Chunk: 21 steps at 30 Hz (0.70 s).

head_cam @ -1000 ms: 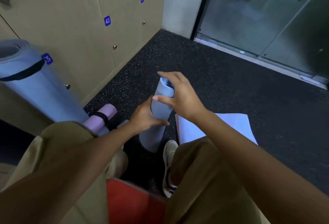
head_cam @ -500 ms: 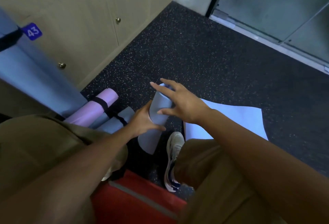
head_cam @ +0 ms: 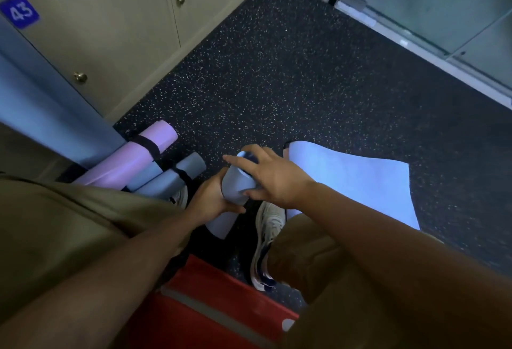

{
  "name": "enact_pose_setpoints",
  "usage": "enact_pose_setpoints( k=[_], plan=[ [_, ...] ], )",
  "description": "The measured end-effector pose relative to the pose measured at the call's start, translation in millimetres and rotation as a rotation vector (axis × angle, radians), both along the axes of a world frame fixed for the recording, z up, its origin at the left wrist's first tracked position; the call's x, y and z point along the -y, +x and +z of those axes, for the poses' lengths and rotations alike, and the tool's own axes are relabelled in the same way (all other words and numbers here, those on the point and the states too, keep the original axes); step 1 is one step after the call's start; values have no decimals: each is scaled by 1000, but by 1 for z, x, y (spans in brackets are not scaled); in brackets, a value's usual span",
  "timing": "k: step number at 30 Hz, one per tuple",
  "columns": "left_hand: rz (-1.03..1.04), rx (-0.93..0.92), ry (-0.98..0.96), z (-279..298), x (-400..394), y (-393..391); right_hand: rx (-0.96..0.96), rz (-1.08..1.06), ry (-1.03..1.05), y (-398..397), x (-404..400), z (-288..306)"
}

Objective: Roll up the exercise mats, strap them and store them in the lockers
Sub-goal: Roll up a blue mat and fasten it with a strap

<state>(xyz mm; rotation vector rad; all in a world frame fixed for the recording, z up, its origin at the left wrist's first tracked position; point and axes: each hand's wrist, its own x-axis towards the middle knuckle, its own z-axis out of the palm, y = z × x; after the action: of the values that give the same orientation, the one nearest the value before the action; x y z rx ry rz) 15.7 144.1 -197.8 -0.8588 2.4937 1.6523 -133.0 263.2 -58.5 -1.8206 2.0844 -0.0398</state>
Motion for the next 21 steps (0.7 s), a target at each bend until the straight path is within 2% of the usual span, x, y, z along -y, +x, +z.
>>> enact_pose_setpoints(
  k=[4, 9, 14, 21],
  plan=[
    [106, -68, -6, -1, 0, -23, -143, 61, -171, -7, 5, 5],
    [92, -61, -32, -15, 0, -38, -204, 73, -163, -17, 9, -16],
    [-39, 31, -23, -38, 6, -36, -134, 120, -68, -23, 3, -33],
    [1, -84, 93, -37, 12, -55, 34, 19, -27, -57, 9, -37]
  ],
)
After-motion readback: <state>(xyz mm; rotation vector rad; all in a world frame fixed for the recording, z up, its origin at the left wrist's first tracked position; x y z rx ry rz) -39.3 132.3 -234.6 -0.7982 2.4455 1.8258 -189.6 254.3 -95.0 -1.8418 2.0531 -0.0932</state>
